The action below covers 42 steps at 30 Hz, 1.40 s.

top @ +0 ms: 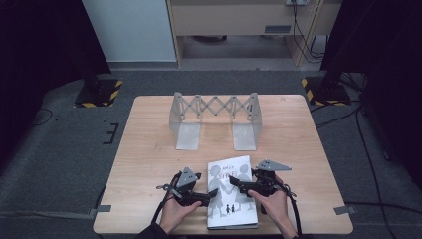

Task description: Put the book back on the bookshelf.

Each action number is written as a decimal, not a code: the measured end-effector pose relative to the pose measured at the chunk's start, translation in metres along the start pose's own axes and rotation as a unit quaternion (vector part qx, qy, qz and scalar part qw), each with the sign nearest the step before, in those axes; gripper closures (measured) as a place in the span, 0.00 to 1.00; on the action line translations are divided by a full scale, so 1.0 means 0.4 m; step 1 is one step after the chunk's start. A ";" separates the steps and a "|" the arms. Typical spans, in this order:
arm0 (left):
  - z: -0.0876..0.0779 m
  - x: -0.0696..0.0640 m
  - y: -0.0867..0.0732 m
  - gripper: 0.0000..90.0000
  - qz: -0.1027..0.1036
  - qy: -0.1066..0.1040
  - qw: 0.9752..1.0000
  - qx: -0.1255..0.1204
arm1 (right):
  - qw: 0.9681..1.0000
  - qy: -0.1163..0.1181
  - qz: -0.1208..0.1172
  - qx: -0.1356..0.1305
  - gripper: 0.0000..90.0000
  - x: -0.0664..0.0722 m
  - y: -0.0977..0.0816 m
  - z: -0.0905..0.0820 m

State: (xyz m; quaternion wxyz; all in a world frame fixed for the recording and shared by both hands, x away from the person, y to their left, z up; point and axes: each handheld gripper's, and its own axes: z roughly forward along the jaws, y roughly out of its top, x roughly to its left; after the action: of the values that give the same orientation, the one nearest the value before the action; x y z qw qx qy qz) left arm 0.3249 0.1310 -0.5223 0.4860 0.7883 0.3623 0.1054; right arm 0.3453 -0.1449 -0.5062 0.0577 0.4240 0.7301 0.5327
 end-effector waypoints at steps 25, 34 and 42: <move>-0.016 0.032 0.002 0.22 -0.033 -0.001 0.999 -0.006 | 0.998 0.016 0.050 0.024 0.53 -0.021 -0.012 0.019; -0.023 0.041 0.004 0.23 -0.044 0.000 0.999 -0.017 | 0.998 0.020 0.059 0.022 0.59 -0.024 -0.007 0.015; -0.030 0.042 0.004 0.23 -0.051 -0.007 0.998 -0.028 | 0.998 0.020 0.064 0.014 0.67 -0.016 0.008 0.006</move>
State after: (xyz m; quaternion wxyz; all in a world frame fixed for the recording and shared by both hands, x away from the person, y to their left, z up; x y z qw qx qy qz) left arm 0.3315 0.1500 -0.5180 0.5151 0.7555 0.3959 0.0854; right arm 0.3524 -0.1473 -0.5069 0.0028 0.4604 0.7097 0.5332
